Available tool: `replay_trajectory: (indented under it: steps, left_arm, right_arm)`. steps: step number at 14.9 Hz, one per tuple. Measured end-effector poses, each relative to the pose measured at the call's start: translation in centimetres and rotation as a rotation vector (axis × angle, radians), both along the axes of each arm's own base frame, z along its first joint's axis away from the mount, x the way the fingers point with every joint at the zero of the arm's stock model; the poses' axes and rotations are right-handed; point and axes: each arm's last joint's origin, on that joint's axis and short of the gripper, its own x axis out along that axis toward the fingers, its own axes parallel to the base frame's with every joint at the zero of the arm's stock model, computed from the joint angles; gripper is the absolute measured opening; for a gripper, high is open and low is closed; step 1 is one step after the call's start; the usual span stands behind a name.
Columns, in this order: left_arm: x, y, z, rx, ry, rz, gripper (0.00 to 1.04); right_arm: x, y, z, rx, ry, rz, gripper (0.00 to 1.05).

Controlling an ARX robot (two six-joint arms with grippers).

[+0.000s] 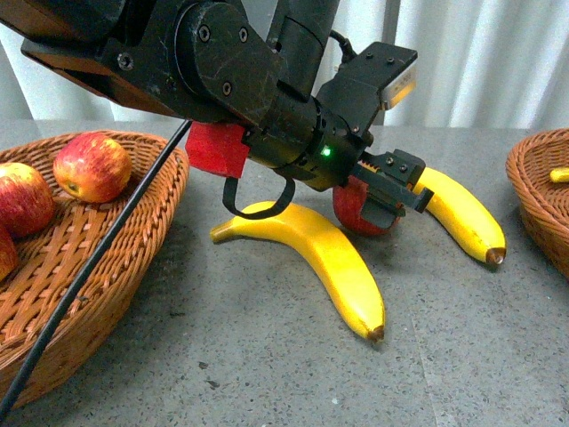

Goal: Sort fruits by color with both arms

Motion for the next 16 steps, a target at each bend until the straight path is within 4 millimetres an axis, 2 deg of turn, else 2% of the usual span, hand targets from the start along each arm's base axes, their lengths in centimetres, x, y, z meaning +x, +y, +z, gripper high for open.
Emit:
replay_trajectory:
  steps: [2, 4, 5, 7, 9, 10, 11, 12, 13, 15, 16]
  left_arm:
    - [-0.3, 0.6, 2.4, -0.019, -0.050, 0.057, 0.67]
    - [-1.3, 2.1, 7.2, -0.069, -0.174, 0.175, 0.67]
    - [-2.7, 3.7, 10.0, -0.083, -0.265, 0.267, 0.67]
    - [-5.4, 6.7, 12.4, -0.096, -0.340, 0.404, 0.66]
    - [-8.4, 9.6, 12.5, -0.099, -0.340, 0.514, 0.66]
    - [-12.0, 11.5, 12.3, -0.117, -0.382, 0.596, 0.66]
    - [-15.8, 15.4, 9.0, -0.091, -0.362, 0.745, 0.66]
    - [-15.3, 17.6, 8.2, -0.072, -0.354, 0.831, 0.66]
    - [-14.9, 18.7, 8.2, -0.082, -0.358, 0.853, 0.66]
    - [-14.5, 18.8, 7.6, -0.083, -0.327, 0.821, 0.66]
    - [-14.4, 18.8, 7.5, -0.083, -0.319, 0.815, 0.71]
  right_arm:
    - [0.0, 0.0, 0.0, 0.000, 0.000, 0.000, 0.98]
    - [0.0, 0.0, 0.0, 0.000, 0.000, 0.000, 0.98]
    - [0.0, 0.0, 0.0, 0.000, 0.000, 0.000, 0.98]
    - [0.0, 0.0, 0.0, 0.000, 0.000, 0.000, 0.98]
    - [0.0, 0.0, 0.0, 0.000, 0.000, 0.000, 0.98]
    - [0.0, 0.0, 0.0, 0.000, 0.000, 0.000, 0.98]
    - [0.0, 0.0, 0.0, 0.000, 0.000, 0.000, 0.98]
    - [0.0, 0.0, 0.0, 0.000, 0.000, 0.000, 0.98]
    - [0.0, 0.0, 0.0, 0.000, 0.000, 0.000, 0.98]
    - [0.0, 0.0, 0.0, 0.000, 0.000, 0.000, 0.98]
    - [0.0, 0.0, 0.0, 0.000, 0.000, 0.000, 0.98]
